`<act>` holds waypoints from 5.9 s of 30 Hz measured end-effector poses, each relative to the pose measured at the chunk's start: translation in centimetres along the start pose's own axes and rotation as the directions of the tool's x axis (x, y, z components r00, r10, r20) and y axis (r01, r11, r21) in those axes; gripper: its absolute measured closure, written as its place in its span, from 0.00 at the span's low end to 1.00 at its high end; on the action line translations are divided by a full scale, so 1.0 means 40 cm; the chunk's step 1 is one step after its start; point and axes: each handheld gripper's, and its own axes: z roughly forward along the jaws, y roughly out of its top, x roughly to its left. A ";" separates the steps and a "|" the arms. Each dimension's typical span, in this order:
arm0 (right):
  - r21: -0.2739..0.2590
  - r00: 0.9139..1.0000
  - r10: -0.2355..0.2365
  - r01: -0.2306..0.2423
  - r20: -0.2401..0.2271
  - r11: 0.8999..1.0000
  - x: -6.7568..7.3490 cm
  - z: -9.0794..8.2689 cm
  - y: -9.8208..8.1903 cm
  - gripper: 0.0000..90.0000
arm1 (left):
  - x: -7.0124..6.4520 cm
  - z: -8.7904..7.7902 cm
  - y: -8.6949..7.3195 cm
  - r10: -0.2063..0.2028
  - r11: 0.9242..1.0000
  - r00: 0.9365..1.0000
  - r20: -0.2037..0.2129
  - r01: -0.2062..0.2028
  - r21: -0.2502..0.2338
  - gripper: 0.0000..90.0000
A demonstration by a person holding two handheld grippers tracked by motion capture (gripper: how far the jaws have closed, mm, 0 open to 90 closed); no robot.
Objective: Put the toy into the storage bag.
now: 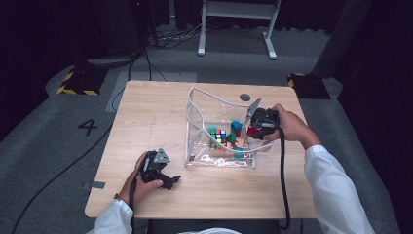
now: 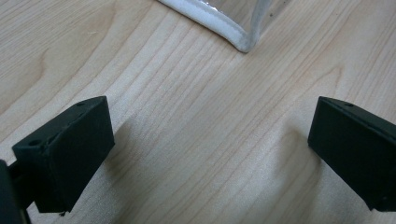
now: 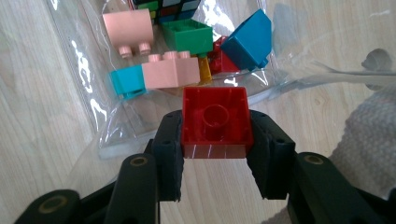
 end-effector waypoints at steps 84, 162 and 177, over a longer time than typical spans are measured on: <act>-0.505 0.969 0.199 -0.101 0.144 0.857 0.046 -0.114 -0.020 0.26 | 0.000 0.000 0.000 -0.002 1.000 1.000 0.000 0.002 0.000 0.00; -0.524 0.849 0.506 -0.366 0.150 0.769 0.068 -0.040 -0.342 0.24 | 0.000 0.000 0.000 -0.002 1.000 1.000 0.000 0.002 0.000 0.00; -0.475 0.861 0.493 -0.383 0.129 0.792 0.111 0.016 -0.354 0.24 | 0.000 0.000 0.000 -0.002 1.000 1.000 0.000 0.002 0.000 0.00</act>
